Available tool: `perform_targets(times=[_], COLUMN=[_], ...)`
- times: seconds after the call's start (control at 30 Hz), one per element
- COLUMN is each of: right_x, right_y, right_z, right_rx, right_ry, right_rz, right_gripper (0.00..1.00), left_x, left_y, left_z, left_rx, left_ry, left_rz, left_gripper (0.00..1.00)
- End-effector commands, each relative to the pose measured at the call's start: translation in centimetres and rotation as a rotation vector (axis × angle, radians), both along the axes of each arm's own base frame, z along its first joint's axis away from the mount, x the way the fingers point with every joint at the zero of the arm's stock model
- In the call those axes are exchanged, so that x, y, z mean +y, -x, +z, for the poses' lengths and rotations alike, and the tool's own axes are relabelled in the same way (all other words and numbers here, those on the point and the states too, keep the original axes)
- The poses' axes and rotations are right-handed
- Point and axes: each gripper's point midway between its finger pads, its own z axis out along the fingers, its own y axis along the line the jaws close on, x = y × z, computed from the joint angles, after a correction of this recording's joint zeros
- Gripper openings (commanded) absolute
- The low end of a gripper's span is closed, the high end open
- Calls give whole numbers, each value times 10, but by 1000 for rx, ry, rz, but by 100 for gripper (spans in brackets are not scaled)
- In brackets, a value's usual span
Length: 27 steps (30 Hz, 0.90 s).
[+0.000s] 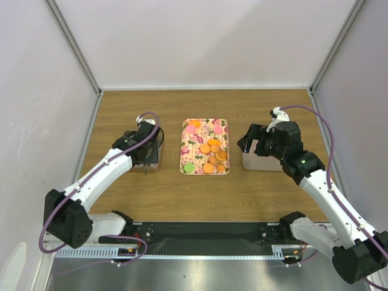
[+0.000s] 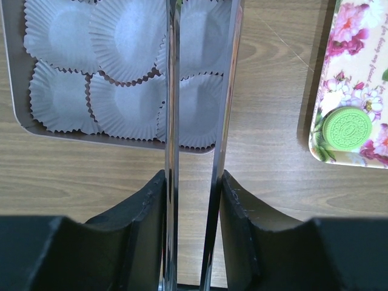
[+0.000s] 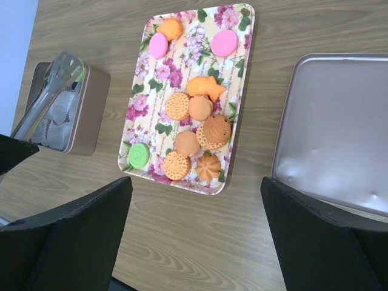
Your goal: Pack the cookies
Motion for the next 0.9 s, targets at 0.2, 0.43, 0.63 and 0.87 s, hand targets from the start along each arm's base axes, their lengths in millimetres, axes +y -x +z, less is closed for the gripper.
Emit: perform_targets(times=[0.2, 0.43, 0.63, 0.87], right_x=[1, 1, 1, 1], right_y=[-3, -3, -3, -2], right_z=[7, 7, 8, 8], right_rx=[-32, -30, -34, -34], right_ry=[-10, -11, -10, -10], right_rz=[5, 5, 5, 5], right_gripper=[95, 95, 95, 95], left_x=[0, -1, -1, -1], left_y=[0, 2, 0, -7], left_z=[4, -3, -3, 5], left_rx=[-35, -27, -30, -45], left_ry=[32, 36, 35, 19], left_rz=[-1, -4, -6, -7], left_gripper=[41, 41, 42, 43])
